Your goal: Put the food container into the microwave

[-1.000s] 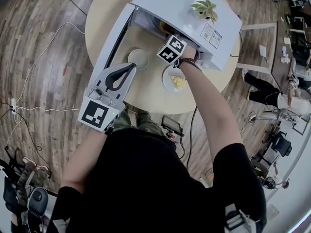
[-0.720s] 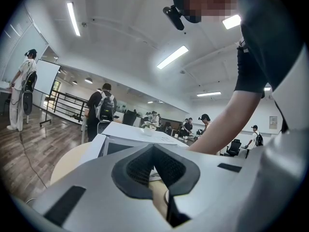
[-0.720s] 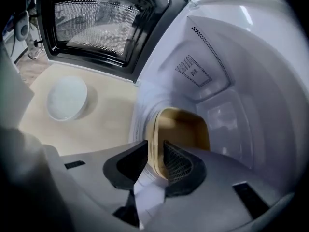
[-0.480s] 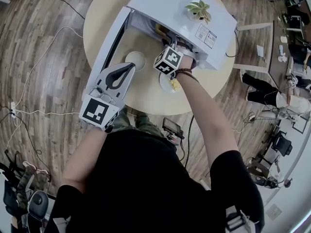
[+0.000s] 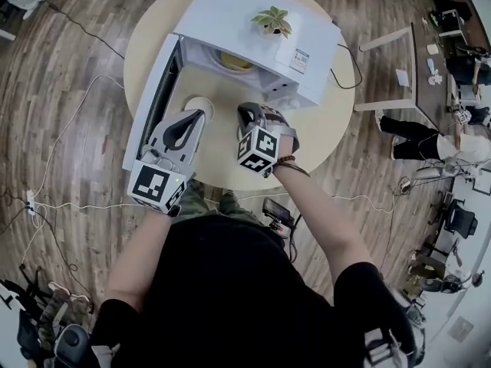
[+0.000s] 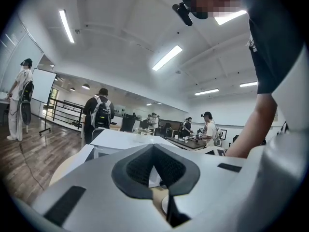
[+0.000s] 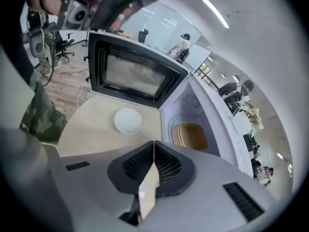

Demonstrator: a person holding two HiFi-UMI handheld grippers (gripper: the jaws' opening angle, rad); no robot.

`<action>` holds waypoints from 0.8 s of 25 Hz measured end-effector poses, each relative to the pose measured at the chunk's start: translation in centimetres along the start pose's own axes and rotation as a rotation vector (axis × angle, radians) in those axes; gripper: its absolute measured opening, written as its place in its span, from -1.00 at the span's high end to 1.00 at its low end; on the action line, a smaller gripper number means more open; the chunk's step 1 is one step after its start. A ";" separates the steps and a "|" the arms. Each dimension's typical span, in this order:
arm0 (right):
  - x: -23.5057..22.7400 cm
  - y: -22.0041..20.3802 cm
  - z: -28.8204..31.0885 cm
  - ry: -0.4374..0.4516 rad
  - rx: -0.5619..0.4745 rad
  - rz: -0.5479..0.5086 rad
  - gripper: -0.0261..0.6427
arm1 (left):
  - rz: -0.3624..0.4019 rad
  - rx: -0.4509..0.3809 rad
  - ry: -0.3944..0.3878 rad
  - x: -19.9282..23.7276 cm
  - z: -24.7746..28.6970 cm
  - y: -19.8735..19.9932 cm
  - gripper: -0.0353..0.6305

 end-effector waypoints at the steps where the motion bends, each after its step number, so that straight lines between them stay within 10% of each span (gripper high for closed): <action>1: 0.5 0.2 -1.3 0.004 -0.030 0.021 0.88 | 0.004 -0.005 0.000 -0.5 0.0 0.3 0.84; 20: -1.7 6.9 -26.9 -0.180 -0.875 0.320 0.88 | 0.202 -0.180 0.076 -8.1 -2.2 10.6 0.84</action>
Point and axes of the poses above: the fingertips, and each gripper's own axes: z forward along the fingers, x to its left, y out of its top, the point moved 5 cm from there along -z, backward along the fingers, and after that the axes turned 4 degrees about z, right-handed, at the moved point
